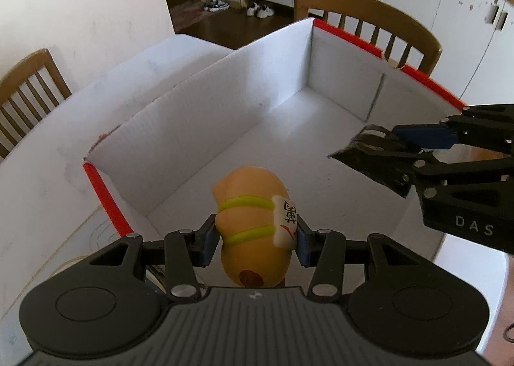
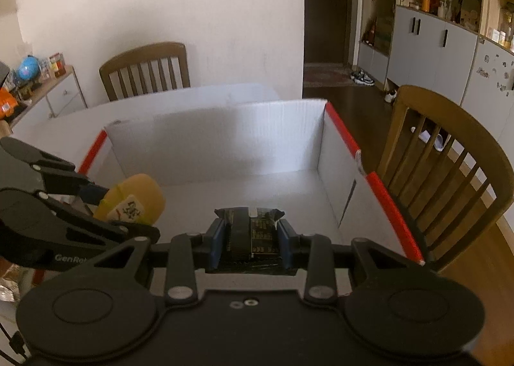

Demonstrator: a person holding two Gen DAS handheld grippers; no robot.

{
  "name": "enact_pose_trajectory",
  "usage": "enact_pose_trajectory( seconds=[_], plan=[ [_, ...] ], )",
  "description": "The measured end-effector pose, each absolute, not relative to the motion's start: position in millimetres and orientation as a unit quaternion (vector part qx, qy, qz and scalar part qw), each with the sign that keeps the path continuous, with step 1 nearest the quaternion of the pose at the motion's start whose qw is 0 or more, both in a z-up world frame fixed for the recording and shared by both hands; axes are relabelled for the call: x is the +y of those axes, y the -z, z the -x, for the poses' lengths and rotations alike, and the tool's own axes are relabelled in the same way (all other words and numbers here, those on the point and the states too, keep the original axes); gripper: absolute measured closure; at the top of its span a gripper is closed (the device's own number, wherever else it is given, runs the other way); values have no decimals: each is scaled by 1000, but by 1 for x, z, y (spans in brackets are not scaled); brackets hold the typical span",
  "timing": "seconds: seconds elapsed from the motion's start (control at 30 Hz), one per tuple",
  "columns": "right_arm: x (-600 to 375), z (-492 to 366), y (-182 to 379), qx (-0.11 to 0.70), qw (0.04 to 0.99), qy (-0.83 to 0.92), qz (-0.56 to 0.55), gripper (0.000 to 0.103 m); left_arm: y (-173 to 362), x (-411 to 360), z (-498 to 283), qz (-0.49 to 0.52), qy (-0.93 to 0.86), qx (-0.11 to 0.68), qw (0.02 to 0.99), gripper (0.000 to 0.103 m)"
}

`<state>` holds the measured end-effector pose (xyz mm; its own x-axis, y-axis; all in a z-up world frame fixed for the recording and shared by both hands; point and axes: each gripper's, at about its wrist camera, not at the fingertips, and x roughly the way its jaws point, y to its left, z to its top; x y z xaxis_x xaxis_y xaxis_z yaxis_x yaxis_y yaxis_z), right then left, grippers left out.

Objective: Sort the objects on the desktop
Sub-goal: 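Carry the orange toy and black packet over the red shoebox with both tools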

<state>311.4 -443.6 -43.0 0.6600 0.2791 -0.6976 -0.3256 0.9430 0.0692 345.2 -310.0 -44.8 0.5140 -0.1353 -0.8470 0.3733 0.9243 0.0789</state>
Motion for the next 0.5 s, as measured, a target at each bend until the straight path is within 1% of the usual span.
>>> enact_pose_trajectory(
  seconds=[0.23, 0.5],
  plan=[
    [-439, -321, 61, 403, 899, -165, 43, 69, 61, -325, -355, -150, 164, 490, 843, 57],
    [-430, -330, 69, 429, 887, -163, 61, 69, 72, -328, -369, -152, 169, 546, 806, 56]
  ],
)
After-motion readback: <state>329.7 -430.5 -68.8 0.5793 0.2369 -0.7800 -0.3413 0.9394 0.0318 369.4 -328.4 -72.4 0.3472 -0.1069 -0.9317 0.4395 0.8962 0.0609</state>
